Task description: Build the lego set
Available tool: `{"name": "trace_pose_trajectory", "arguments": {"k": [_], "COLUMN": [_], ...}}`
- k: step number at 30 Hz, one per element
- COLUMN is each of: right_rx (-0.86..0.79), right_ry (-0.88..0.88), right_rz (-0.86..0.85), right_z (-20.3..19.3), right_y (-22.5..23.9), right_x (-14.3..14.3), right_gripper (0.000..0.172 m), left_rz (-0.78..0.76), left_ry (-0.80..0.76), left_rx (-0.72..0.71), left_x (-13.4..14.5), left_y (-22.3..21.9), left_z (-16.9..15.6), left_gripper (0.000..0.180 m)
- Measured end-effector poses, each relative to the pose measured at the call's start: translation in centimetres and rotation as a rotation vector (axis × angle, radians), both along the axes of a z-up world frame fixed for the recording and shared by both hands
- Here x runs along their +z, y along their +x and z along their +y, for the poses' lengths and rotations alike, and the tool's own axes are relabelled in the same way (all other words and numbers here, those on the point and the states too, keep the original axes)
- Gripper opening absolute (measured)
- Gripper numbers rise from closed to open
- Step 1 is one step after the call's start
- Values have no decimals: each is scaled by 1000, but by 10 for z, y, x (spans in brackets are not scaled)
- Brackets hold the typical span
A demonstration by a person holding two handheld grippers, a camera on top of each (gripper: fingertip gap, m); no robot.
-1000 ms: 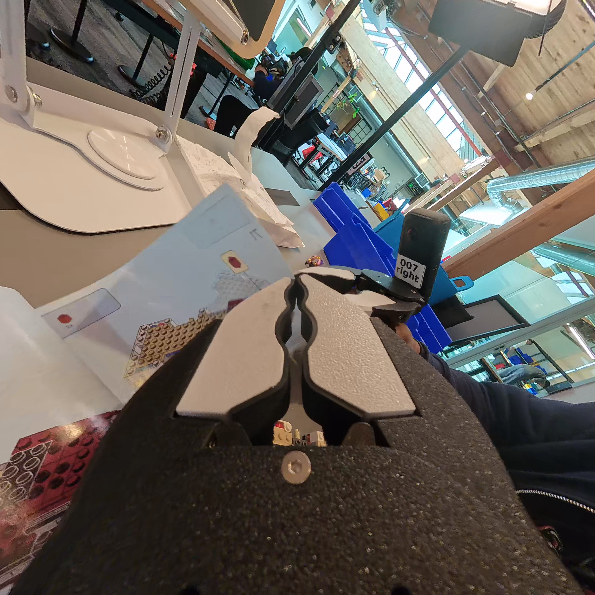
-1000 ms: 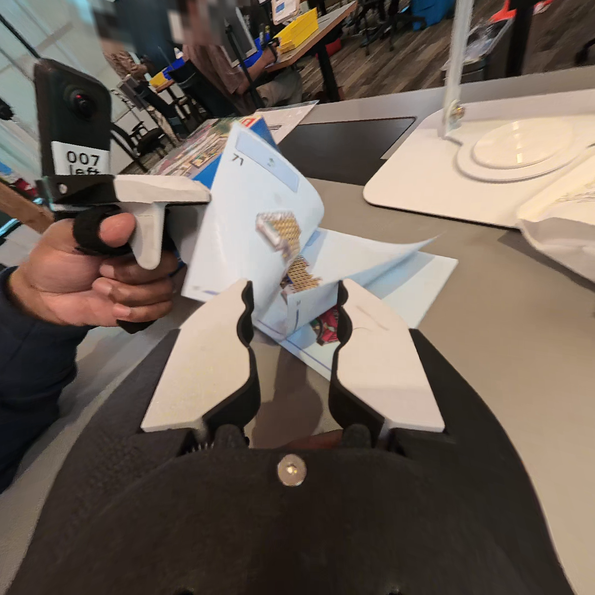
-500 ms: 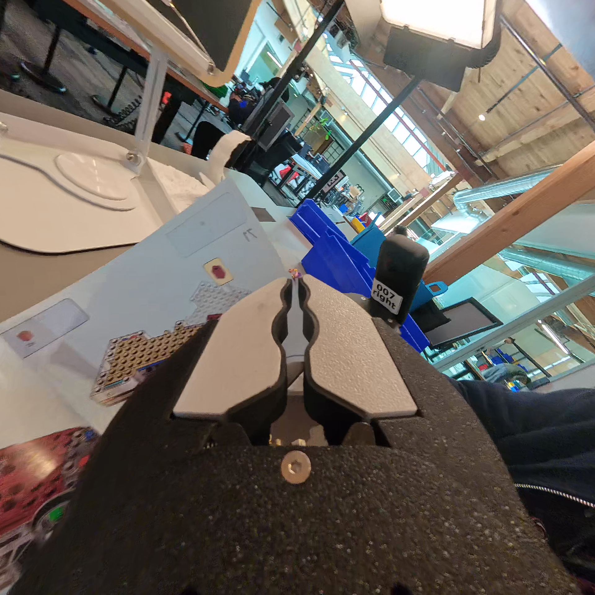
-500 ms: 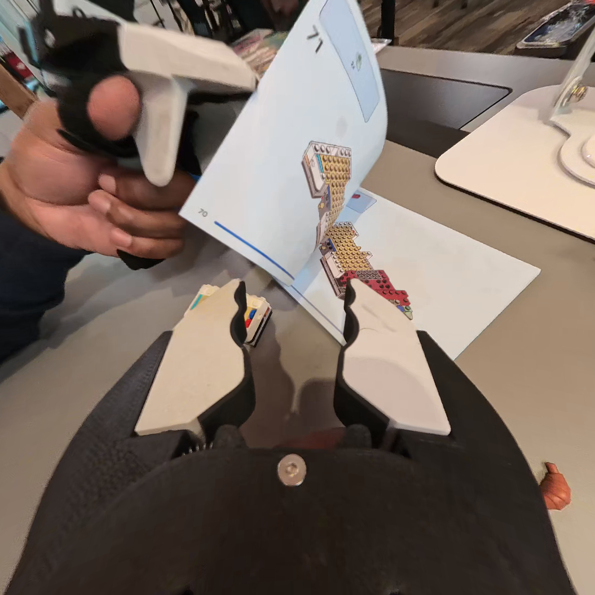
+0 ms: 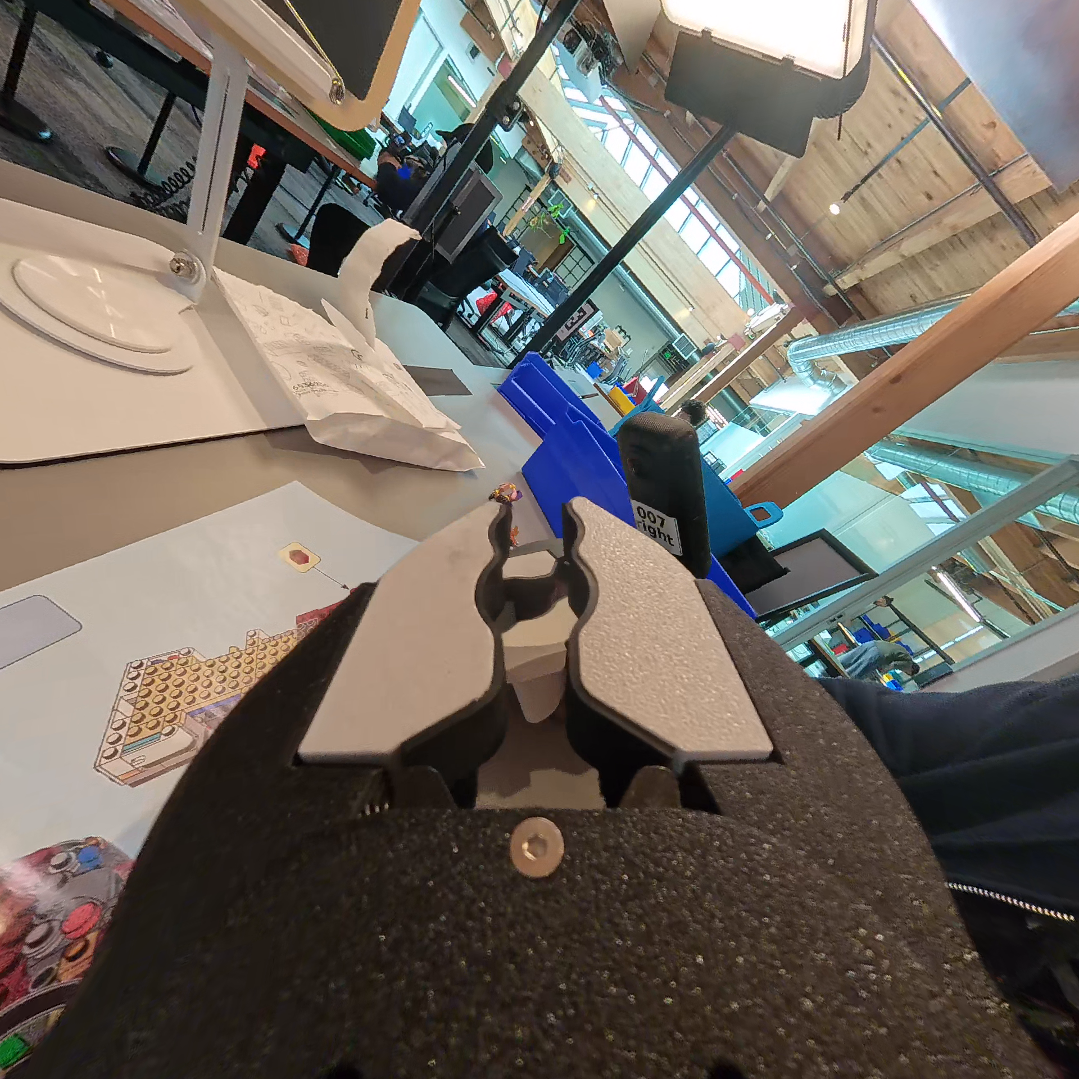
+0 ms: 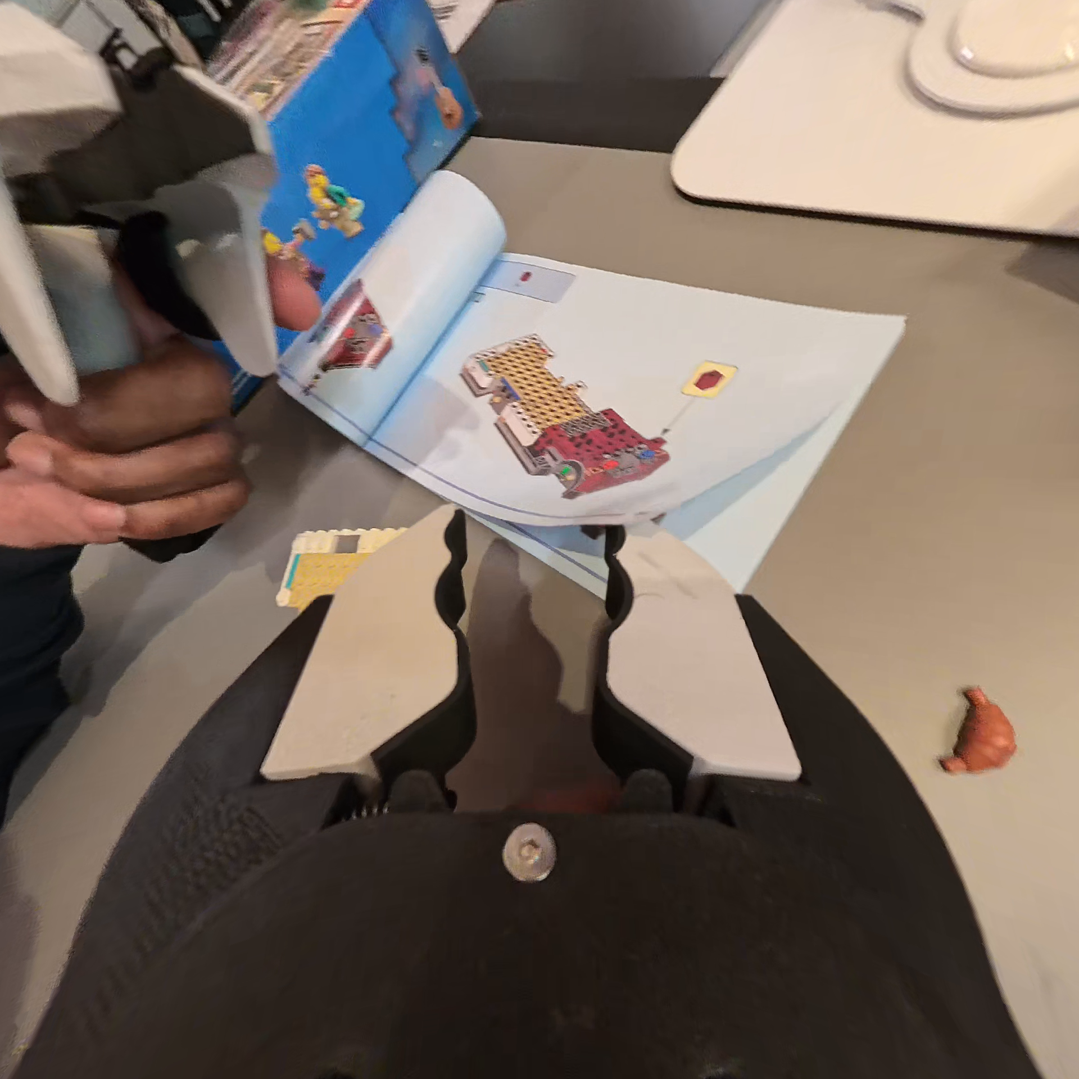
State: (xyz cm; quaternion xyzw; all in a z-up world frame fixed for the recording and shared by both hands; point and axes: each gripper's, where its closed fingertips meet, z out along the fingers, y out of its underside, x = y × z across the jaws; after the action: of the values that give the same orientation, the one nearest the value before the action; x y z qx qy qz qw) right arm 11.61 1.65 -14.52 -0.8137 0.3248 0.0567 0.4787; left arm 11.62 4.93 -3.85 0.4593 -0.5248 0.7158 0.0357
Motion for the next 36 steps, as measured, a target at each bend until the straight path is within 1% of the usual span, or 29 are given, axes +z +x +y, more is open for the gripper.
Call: {"name": "trace_pose_trajectory", "arguments": {"k": [4, 8, 14, 29, 36], "right_rx": [-75, -87, -82, -100, -98], "right_ry": [-1, 17, 31, 57, 67], "right_rz": [15, 29, 26, 31, 36], "right_z": [-6, -7, -7, -9, -8], "right_y": [7, 9, 9, 11, 10], "right_x": [-1, -1, 0, 3, 3], "right_gripper": [29, 21, 19, 3, 3], "left_rz": [-6, -5, -11, -43, -50], "left_ry": [9, 11, 17, 42, 49], "left_rx": [10, 8, 19, 38, 39], "left_x": [-1, -2, 0, 10, 13], "left_y": [2, 3, 3, 2, 1], "left_z": [3, 3, 6, 11, 13], "left_gripper": [17, 17, 16, 15, 15]}}
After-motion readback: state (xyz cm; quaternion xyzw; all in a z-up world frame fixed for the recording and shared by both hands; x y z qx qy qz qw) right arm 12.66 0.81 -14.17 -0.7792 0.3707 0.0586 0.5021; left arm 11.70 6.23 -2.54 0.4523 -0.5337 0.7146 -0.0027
